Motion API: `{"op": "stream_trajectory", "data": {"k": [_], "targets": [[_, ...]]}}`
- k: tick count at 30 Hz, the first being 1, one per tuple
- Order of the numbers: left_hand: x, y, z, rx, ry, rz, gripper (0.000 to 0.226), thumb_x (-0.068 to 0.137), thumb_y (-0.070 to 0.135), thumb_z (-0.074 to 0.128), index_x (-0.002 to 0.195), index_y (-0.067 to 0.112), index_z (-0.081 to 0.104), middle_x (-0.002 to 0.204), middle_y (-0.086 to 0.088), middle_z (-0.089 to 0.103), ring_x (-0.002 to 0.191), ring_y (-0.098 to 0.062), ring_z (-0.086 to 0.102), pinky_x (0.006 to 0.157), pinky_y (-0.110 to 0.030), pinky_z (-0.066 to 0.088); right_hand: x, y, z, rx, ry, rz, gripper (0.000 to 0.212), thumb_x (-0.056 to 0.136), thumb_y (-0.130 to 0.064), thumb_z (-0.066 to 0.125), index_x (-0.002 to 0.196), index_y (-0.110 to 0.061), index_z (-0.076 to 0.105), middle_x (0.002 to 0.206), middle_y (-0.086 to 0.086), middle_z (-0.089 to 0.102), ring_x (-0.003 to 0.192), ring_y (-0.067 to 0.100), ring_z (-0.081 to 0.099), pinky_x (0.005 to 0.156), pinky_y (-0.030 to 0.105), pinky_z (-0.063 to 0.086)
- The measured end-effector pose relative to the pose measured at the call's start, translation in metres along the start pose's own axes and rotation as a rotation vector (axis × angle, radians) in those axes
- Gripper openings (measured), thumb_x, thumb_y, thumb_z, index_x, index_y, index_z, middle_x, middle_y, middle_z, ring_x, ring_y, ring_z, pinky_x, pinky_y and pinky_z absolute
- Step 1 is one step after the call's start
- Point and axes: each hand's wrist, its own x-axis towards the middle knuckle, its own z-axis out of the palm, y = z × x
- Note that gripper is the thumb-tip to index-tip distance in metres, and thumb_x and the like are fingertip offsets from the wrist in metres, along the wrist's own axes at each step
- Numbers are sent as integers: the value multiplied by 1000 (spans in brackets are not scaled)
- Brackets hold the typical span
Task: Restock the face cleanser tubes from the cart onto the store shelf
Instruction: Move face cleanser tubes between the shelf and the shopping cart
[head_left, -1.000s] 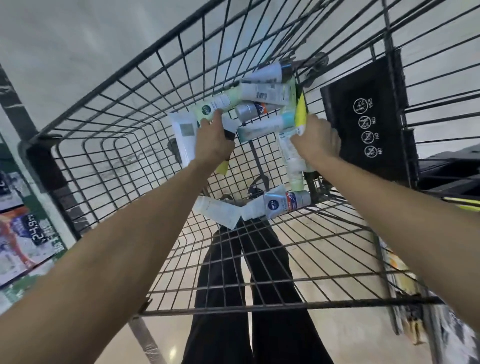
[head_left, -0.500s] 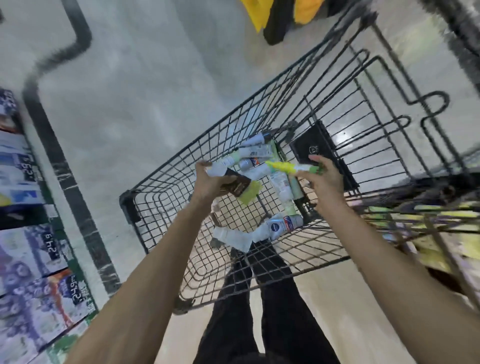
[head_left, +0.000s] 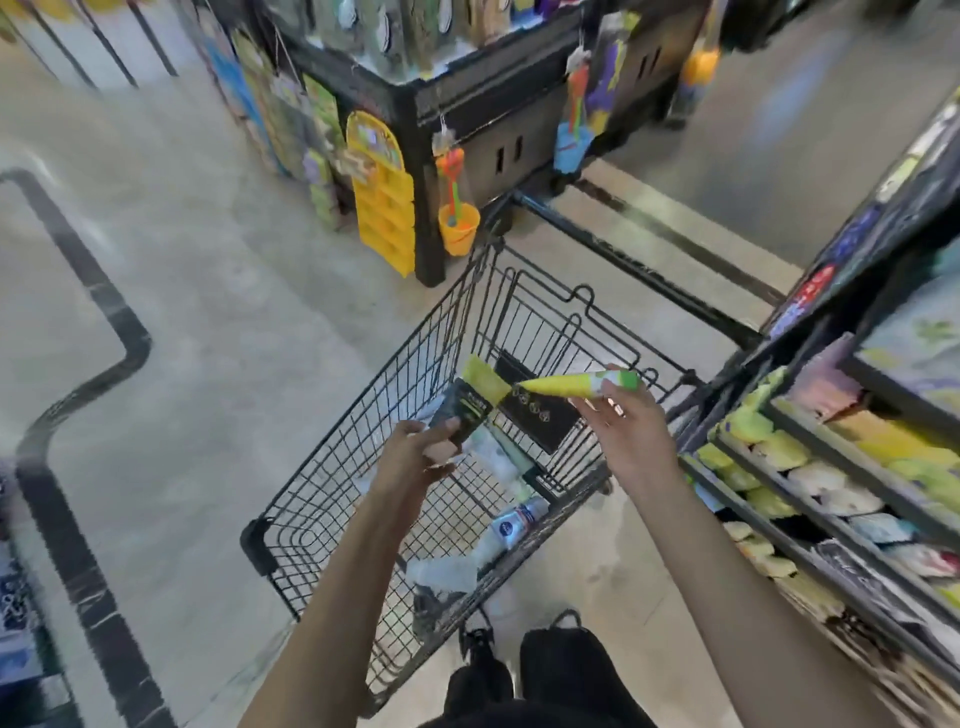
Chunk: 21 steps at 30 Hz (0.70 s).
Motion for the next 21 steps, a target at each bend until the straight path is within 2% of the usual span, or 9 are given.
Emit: {"op": "stream_trajectory", "data": {"k": [2,4,6,8,11,14,17,19,21], "targets": [[-13,3,21,9,-51,6,54,84,20,80,126,4,51,123,-22,64,106,-34,65,77,-38,55,-23,-22,-8,52,20,-71,18,92,0,67,107,-9,63,109,13,67,108,32,66,102,47,55],[-27,6,47,24,-106,30,55,82,22,81,127,5,54,124,-20,65,111,-36,65,81,-40,54,-48,-44,-17,88,68,-130,19,87,-9,73,104,-12,64,98,7,71,97,27,71,88,38,60],[-40,5,76,45,-172,45,59,77,23,85,127,3,60,122,-19,68,105,-32,67,77,-37,55,-70,-64,-28,77,118,-172,24,81,-18,78,103,-16,67,90,2,71,84,21,72,71,28,57],[-55,1,107,50,-229,38,60,75,21,86,126,0,64,119,-18,70,99,-28,67,74,-35,56,-91,-83,-43,109,139,-220,20,79,-14,76,97,-16,69,85,2,71,77,22,70,64,25,55],[-84,-12,157,62,-358,48,54,70,22,89,115,-1,69,106,-15,71,89,-26,66,82,-39,55,-127,-113,-74,198,134,-316,18,73,2,70,86,-10,66,79,10,71,74,29,71,69,30,61],[-118,-34,209,81,-487,54,39,72,22,84,104,1,73,89,-13,70,74,-25,66,73,-36,53,-171,-139,-113,249,97,-380,22,76,10,64,84,-9,57,84,17,71,83,38,75,78,36,63],[-154,-60,263,140,-566,49,58,78,23,81,125,-7,64,106,-24,69,84,-30,68,74,-35,56,-213,-164,-157,242,90,-423,27,80,11,63,90,-9,49,97,20,74,94,36,76,76,37,63],[-181,-79,296,153,-627,56,58,79,23,78,126,-7,63,115,-28,68,96,-32,66,79,-37,58,-242,-181,-185,230,119,-457,34,77,10,65,99,-10,48,104,22,72,94,34,76,71,35,62],[-209,-99,325,162,-687,57,50,79,22,77,120,-5,66,112,-26,67,100,-33,64,85,-41,56,-272,-193,-215,216,164,-491,49,73,12,68,110,-12,47,114,27,67,92,37,75,69,37,61]]}}
